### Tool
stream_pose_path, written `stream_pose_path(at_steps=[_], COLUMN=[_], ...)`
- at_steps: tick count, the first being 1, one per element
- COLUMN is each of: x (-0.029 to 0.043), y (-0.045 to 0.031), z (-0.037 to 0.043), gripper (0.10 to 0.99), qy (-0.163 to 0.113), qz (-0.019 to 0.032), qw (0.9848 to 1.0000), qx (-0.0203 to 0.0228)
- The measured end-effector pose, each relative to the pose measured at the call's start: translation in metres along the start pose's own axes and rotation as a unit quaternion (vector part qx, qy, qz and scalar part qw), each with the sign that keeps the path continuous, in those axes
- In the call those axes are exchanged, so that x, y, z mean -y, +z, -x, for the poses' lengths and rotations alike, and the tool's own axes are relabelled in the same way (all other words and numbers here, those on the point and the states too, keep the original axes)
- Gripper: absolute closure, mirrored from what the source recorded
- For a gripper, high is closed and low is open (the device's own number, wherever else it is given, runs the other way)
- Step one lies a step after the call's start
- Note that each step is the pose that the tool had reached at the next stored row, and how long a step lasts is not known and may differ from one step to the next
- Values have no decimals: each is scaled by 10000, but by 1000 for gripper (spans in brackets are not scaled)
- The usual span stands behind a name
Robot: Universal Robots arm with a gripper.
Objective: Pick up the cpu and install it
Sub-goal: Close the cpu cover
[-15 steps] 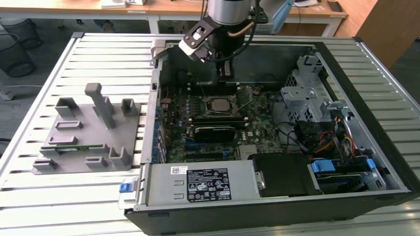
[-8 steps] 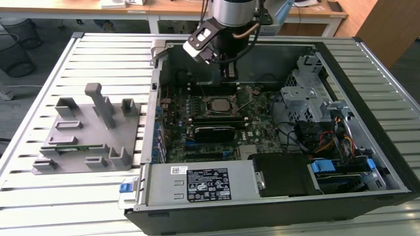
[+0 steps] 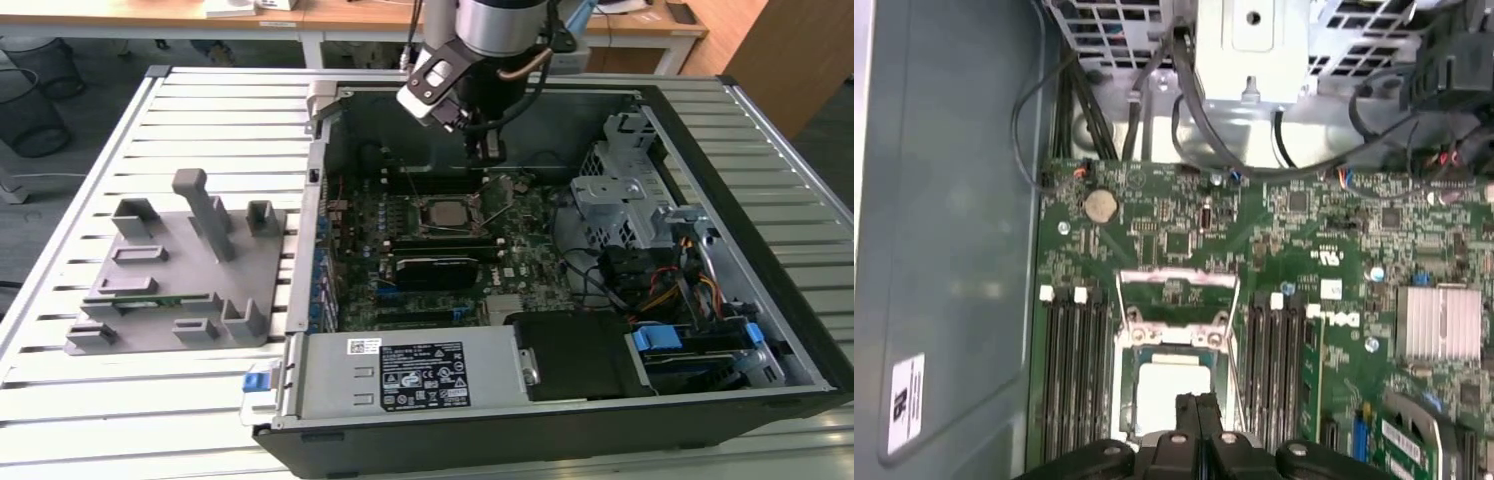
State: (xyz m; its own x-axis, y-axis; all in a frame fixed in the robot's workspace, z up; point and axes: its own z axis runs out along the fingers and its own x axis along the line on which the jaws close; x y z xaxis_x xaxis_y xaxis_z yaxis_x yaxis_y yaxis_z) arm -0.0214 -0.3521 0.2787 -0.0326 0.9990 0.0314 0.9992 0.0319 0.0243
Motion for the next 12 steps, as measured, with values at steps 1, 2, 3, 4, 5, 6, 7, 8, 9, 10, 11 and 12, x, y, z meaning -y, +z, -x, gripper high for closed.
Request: stream_pose_path(at_steps=[1,2,3,4,5,6,7,8,9,10,11,12], x=[-12,-16,-17,-17,-19,-28,-57,-91,-127,-157,-180,-202], y=[8,17,25,33,40,48,58,67,76,85,93,99], z=[-5,-9,-12,-13,-14,-16,-23,-32,-43,-58,-76,-91], gripper=[980,980,980,980,980,980,980,980,980,980,980,980], qy=[-6,-18,-52,-106,-152,-170,-171,-171,-171,-171,-171,-171], qz=[0,0,-1,-3,-4,-6,-8,-11,-15,-17,-19,-22], qw=[10000,10000,10000,9999,9999,9999,9999,9999,9999,9999,9999,9999], qx=[-1,-1,-2,-4,-4,-4,-3,-4,-4,-4,0,9])
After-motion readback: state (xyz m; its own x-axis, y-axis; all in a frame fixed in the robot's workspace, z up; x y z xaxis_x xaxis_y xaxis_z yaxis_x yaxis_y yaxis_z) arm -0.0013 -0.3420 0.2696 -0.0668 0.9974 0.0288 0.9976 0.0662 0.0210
